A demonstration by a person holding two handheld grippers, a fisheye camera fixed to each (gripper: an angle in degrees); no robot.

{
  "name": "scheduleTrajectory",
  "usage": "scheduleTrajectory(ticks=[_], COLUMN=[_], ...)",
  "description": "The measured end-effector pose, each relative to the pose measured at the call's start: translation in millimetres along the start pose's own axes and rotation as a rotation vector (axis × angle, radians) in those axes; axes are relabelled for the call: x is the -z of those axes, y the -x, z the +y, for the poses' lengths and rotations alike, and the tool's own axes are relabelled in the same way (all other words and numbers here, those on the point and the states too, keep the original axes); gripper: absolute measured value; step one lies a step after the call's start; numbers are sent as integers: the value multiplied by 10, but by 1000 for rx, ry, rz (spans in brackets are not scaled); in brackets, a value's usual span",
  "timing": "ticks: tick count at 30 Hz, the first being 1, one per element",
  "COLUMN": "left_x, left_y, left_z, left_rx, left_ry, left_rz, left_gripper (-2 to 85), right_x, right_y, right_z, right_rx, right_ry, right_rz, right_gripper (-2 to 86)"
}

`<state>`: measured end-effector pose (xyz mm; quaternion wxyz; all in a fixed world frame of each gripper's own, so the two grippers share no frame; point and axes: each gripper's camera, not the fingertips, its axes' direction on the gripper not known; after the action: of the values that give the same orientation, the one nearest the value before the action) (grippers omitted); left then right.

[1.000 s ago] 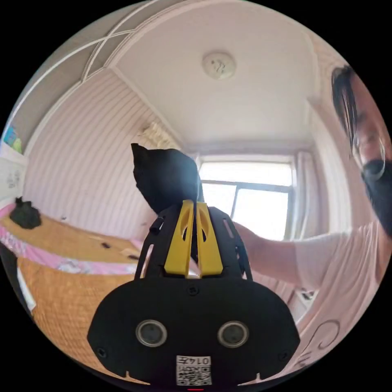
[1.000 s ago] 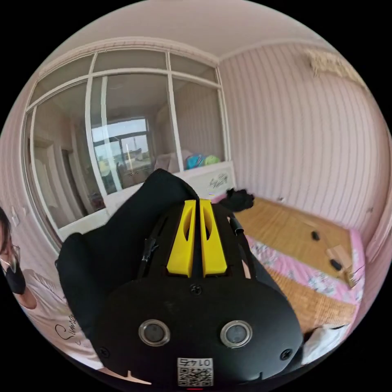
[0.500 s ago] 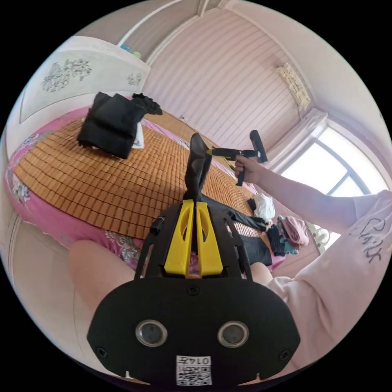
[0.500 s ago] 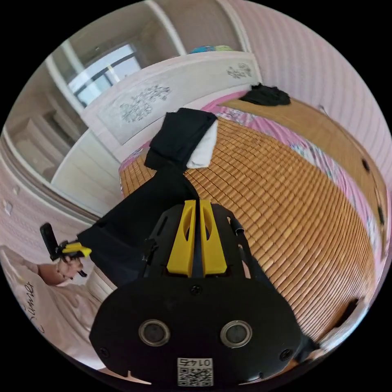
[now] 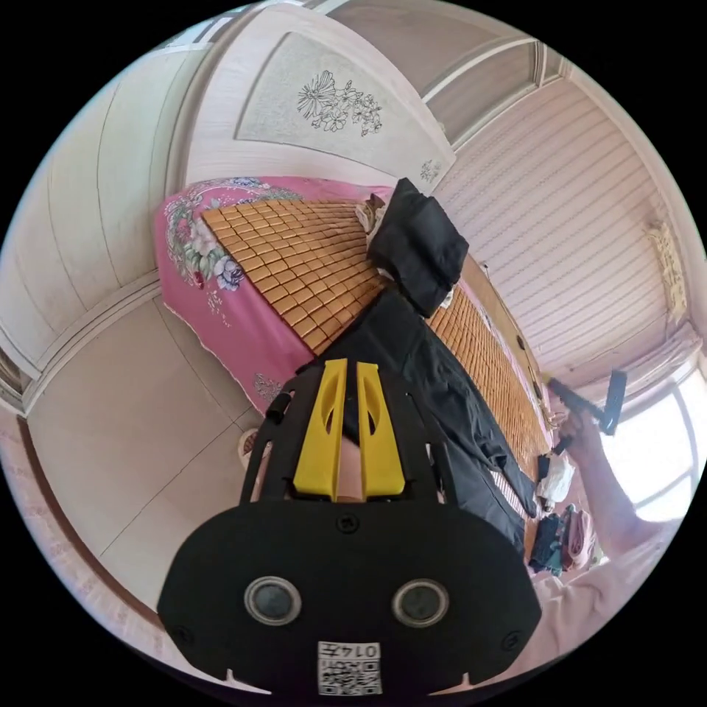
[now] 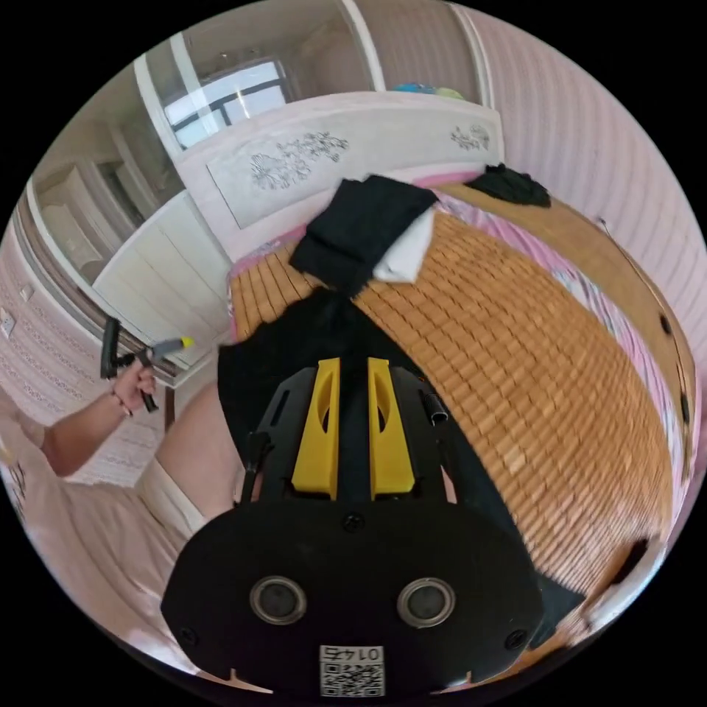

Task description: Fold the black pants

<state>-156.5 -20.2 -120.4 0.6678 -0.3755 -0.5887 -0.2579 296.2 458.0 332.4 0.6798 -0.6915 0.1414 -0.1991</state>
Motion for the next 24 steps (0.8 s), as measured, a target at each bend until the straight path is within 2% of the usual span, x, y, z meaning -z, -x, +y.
scheduleTrajectory(ticks=[6,10,16,21,24], left_x=[-448,-955,-1928,-2715,-3037], left_y=[-693,-1257,-2206,-2915,-3071], left_z=[-79,-160,-230,-77,-44], left_rx=[-260,-434,-615,-772,-763], left_ry=[102,194,355,470,483], left_rz=[27,52,117,64,18], left_gripper=[47,51,53,59,59], right_x=[458,1001,1461,1658,1670], right_y=[-899,-1263,-1716,-2179,-2434], right_z=[2069,2982,3421,3406,3430], right_rx=[-518,-869,-1047,-1055,-1062], right_ry=[191,67,-78,-84,-46], right_rz=[233,312,470,573,646], right_gripper=[69,78,94,104,104])
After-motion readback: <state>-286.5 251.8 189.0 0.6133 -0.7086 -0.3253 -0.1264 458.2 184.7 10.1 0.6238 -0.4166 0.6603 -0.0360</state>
